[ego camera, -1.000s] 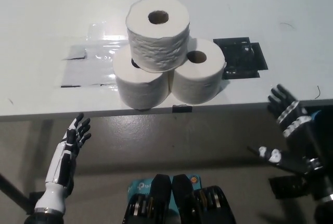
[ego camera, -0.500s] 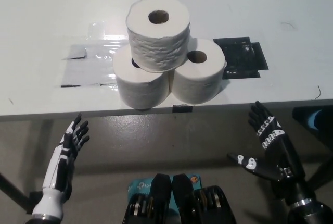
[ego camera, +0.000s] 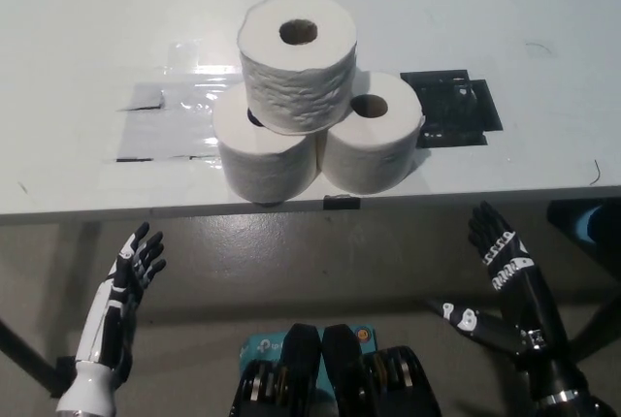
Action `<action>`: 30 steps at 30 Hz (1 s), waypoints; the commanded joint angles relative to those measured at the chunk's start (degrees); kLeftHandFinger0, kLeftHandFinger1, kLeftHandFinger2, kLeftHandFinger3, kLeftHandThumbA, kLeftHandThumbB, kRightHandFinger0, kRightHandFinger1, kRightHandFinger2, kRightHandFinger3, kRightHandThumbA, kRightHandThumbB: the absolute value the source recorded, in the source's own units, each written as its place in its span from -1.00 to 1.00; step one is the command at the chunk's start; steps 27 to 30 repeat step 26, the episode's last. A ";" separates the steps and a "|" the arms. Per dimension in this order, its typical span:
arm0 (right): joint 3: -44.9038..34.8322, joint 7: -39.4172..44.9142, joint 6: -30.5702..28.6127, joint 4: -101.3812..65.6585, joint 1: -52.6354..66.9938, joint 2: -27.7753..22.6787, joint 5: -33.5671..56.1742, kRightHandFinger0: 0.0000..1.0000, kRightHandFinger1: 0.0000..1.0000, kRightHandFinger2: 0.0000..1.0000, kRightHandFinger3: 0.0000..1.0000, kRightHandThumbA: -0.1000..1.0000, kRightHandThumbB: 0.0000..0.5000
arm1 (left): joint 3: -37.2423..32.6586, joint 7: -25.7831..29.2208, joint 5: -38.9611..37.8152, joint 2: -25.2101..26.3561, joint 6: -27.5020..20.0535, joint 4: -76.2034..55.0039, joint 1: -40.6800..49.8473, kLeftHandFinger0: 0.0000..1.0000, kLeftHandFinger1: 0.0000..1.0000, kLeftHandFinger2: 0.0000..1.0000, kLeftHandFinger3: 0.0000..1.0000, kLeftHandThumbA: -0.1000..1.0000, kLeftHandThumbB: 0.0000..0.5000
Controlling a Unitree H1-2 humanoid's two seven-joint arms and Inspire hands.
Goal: A few rolls of toilet paper are kept infront of the robot and the robot uses its right hand to lift one of the rolls and and places it on top of the other rolls to stack it.
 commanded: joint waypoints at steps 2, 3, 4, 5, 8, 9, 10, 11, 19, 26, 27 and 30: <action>1.24 -2.15 -4.90 0.03 -1.10 -0.66 0.35 1.00 1.00 1.00 1.00 1.00 -0.66 | -0.09 -1.04 -0.82 0.76 -0.40 -1.42 -0.66 1.00 1.00 1.00 1.00 1.00 -0.76; 1.40 -2.26 -4.80 -0.02 -1.08 -0.74 0.25 1.00 1.00 1.00 1.00 1.00 -0.66 | -0.07 -1.08 -0.91 0.75 -0.48 -1.43 -0.56 1.00 1.00 1.00 1.00 1.00 -0.76; 1.66 -2.49 -4.45 -0.34 -0.90 -0.79 0.12 1.00 1.00 1.00 1.00 1.00 -0.68 | -0.09 -1.06 -0.95 0.68 -0.50 -1.57 -0.38 1.00 1.00 1.00 1.00 1.00 -0.73; 1.80 -2.61 -4.55 -0.31 -0.85 -0.85 0.06 1.00 1.00 1.00 1.00 1.00 -0.68 | -0.09 -1.03 -0.96 0.65 -0.44 -1.65 -0.25 1.00 1.00 1.00 1.00 1.00 -0.71; 2.44 -2.75 -5.23 -0.16 -0.61 -1.14 -0.05 1.00 1.00 1.00 1.00 1.00 -0.78 | -0.24 -1.14 -0.78 0.78 -0.23 -1.70 0.12 1.00 1.00 1.00 1.00 1.00 -0.78; 2.57 -2.82 -5.25 -0.16 -0.55 -1.21 0.00 1.00 1.00 1.00 1.00 1.00 -0.79 | -0.25 -1.14 -0.77 0.77 -0.14 -1.73 0.20 1.00 1.00 1.00 1.00 1.00 -0.79; 2.75 -2.87 -5.39 0.05 -0.59 -1.31 0.01 1.00 1.00 1.00 1.00 1.00 -0.78 | -0.25 -0.99 -0.58 0.70 -0.13 -1.74 0.24 1.00 1.00 1.00 1.00 1.00 -0.80; 2.91 -2.96 -5.63 0.23 -0.66 -1.42 -0.09 1.00 1.00 1.00 1.00 1.00 -0.78 | -0.24 -0.91 -0.56 0.64 0.01 -1.83 0.28 1.00 1.00 1.00 1.00 1.00 -0.80; 4.59 -4.19 -5.93 0.86 -1.17 -2.55 -2.94 1.00 1.00 1.00 1.00 1.00 -0.74 | 0.07 -0.41 -0.64 0.25 0.35 -2.25 0.59 1.00 1.00 1.00 1.00 1.00 -0.83; 5.57 -5.17 -5.50 1.00 -1.58 -2.92 -3.19 1.00 1.00 1.00 1.00 1.00 -0.68 | 0.21 0.06 0.22 0.34 0.06 -2.02 0.27 1.00 1.00 1.00 1.00 1.00 -0.88; 5.57 -5.17 -5.50 1.00 -1.58 -2.92 -3.19 1.00 1.00 1.00 1.00 1.00 -0.68 | 0.21 0.06 0.22 0.34 0.06 -2.02 0.27 1.00 1.00 1.00 1.00 1.00 -0.88; 5.57 -5.17 -5.50 1.00 -1.58 -2.92 -3.19 1.00 1.00 1.00 1.00 1.00 -0.68 | 0.21 0.06 0.22 0.34 0.06 -2.02 0.27 1.00 1.00 1.00 1.00 1.00 -0.88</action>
